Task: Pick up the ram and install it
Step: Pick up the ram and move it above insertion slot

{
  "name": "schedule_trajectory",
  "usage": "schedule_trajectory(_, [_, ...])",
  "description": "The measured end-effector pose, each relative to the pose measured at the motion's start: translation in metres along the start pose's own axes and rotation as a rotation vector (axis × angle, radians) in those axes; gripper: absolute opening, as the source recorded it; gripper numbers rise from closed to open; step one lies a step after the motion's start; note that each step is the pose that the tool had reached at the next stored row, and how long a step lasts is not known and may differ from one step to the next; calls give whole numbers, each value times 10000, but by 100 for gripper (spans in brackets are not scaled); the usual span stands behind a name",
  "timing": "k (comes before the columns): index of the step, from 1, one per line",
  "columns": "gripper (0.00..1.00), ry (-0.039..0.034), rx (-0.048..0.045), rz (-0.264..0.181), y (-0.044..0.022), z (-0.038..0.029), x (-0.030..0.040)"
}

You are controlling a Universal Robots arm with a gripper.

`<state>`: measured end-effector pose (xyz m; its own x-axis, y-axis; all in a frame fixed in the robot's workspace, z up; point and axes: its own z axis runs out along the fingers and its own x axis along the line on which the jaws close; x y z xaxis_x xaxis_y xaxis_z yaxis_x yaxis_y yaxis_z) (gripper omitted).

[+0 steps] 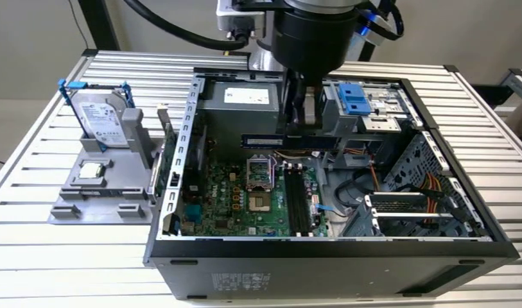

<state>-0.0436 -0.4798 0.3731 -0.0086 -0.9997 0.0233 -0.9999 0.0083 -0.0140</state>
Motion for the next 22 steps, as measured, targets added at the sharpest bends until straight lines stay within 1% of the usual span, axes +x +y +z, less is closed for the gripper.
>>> schedule_trajectory(3, [0, 0, -2, -1, -63, 1, -1])
schedule_trajectory(5, [0, 0, -2, 0, -117, 2, -1])
schedule_trajectory(11, [0, 1, -3, 0, -307, 4, -9])
schedule_trajectory(13, [0, 1, -3, -2, -372, 4, -22])
schedule_trajectory(16, [0, 0, -3, -1, -452, 6, -43])
schedule_trajectory(18, [0, 1, -3, -1, -471, 5, -51])
schedule_trajectory(22, [0, 1, -4, 0, -480, 5, -79])
